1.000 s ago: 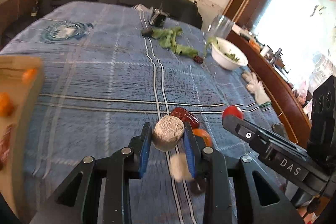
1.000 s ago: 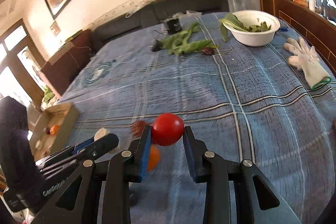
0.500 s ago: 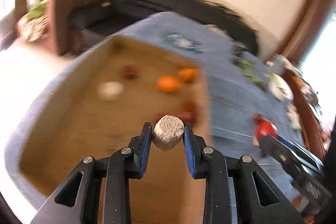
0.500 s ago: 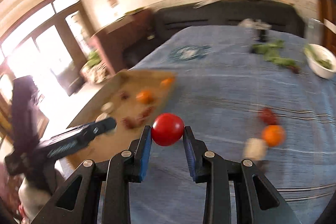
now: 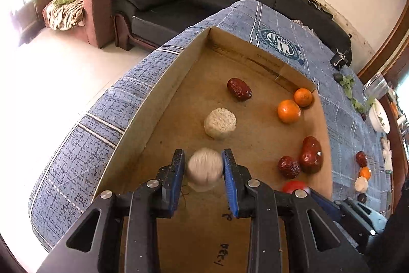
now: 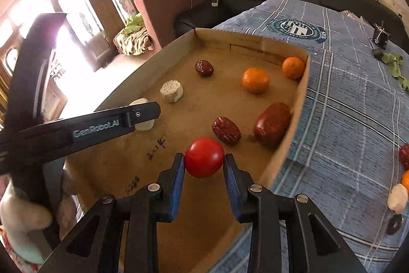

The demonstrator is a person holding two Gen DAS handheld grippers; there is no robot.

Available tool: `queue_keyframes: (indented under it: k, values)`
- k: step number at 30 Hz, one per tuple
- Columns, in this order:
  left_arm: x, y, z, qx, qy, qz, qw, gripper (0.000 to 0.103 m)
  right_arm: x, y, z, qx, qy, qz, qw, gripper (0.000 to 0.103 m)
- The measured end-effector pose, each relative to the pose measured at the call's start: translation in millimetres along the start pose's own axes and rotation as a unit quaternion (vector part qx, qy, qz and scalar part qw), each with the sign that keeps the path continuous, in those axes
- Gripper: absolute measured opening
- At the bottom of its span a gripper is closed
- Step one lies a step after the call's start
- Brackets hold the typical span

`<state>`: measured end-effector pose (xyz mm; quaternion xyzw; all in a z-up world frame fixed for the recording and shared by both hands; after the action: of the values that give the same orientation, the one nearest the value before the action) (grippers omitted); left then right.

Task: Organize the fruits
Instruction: 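Carry the rice cake and tomato into the box and open both tools, then move both open tools back over the remaining fruits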

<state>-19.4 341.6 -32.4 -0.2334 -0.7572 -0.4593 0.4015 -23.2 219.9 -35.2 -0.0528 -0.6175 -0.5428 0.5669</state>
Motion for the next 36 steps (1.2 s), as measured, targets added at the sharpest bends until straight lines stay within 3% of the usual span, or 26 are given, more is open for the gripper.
queue_keyframes:
  k: [6, 8, 11, 14, 18, 21, 24, 31, 33, 34, 36]
  values:
    - [40.4, 0.2, -6.6, -0.005, -0.002, -0.055, 0.9985, 0.041, 33.8, 6.2, -3.9, -0.022, 0.006, -0.048, 0.999, 0.047]
    - [62.0, -3.2, -16.8, -0.008, -0.009, -0.083, 0.9965, 0.051, 60.0, 0.2, -16.8, -0.048, -0.002, -0.08, 0.996, 0.055]
    - [93.4, -15.2, -41.1, -0.021, -0.026, -0.123, 0.9918, 0.062, 93.9, -17.9, -46.3, -0.101, -0.022, -0.117, 0.988, 0.057]
    - [110.6, -30.5, -69.6, -0.031, -0.052, -0.141, 0.9881, 0.065, 120.4, -43.0, -83.0, -0.173, -0.032, -0.147, 0.973, 0.057]
    - [117.7, -53.3, -114.4, -0.06, -0.099, -0.136, 0.9839, 0.065, 148.4, -74.5, -132.4, -0.244, -0.075, -0.177, 0.951, 0.057]
    - [112.1, -69.7, -141.4, -0.089, -0.107, -0.12, 0.9829, 0.065, 162.7, -94.5, -161.6, -0.273, -0.115, -0.184, 0.937, 0.057]
    - [107.0, -83.0, -159.1, -0.109, -0.108, -0.109, 0.9822, 0.065, 169.8, -113.1, -185.6, -0.311, -0.115, -0.181, 0.926, 0.057]
    - [90.8, -104.5, -181.4, -0.143, -0.08, -0.086, 0.9827, 0.065, 185.4, -127.2, -208.6, -0.338, -0.119, -0.199, 0.912, 0.057]
    - [87.5, -108.3, -185.0, -0.16, -0.052, -0.089, 0.9817, 0.073, 185.0, -128.9, -210.7, -0.339, -0.116, -0.2, 0.912, 0.057]
    - [86.7, -110.1, -186.8, -0.169, -0.039, -0.093, 0.9804, 0.081, 183.9, -129.8, -211.8, -0.339, -0.115, -0.2, 0.912, 0.057]
    - [86.8, -114.8, -192.9, -0.187, -0.028, -0.104, 0.9764, 0.085, 183.2, -132.8, -211.6, -0.338, -0.114, -0.197, 0.913, 0.057]
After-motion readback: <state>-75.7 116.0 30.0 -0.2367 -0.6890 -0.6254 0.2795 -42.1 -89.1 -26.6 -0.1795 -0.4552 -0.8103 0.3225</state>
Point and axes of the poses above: each gripper's, at about its wrist camera, not at the fingertips, and x roughly against the way its jaws point, z to its left, y to its top, the point moved 8 cm from there along -x, roughly the way its jaws point, and after that the axes turned 2 degrees about x, right-handed, at the moved point
